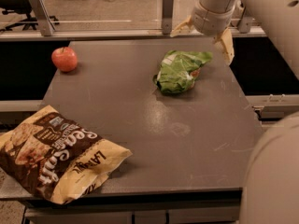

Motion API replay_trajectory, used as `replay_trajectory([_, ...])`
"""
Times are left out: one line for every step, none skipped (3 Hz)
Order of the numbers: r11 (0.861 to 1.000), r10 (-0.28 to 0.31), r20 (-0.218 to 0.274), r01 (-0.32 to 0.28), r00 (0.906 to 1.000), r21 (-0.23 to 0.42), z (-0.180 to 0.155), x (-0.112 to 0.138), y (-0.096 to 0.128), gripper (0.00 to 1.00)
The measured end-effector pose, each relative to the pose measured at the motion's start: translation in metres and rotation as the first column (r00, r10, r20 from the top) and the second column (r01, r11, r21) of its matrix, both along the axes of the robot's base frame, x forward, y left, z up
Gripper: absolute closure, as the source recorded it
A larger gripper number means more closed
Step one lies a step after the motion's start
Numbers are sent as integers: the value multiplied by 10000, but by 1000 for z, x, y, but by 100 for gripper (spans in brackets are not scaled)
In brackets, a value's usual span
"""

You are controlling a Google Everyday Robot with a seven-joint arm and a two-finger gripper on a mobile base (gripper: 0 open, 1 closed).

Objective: Move green rice chip bag near brown chip bag

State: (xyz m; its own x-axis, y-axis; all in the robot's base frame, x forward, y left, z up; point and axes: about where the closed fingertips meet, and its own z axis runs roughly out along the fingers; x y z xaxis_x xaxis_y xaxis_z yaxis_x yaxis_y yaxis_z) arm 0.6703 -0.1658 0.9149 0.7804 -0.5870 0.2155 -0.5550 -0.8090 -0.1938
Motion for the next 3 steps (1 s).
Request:
replay_trajectory([9949,995,-433,-1001,9941,-107,-25,6,8,0])
replay_trajectory([9880,1543,-548,-1536,9865,162,-44,11,21,0])
replay_trajectory([9769,2119,-445,-2103,9763,379,-52,6,43,0])
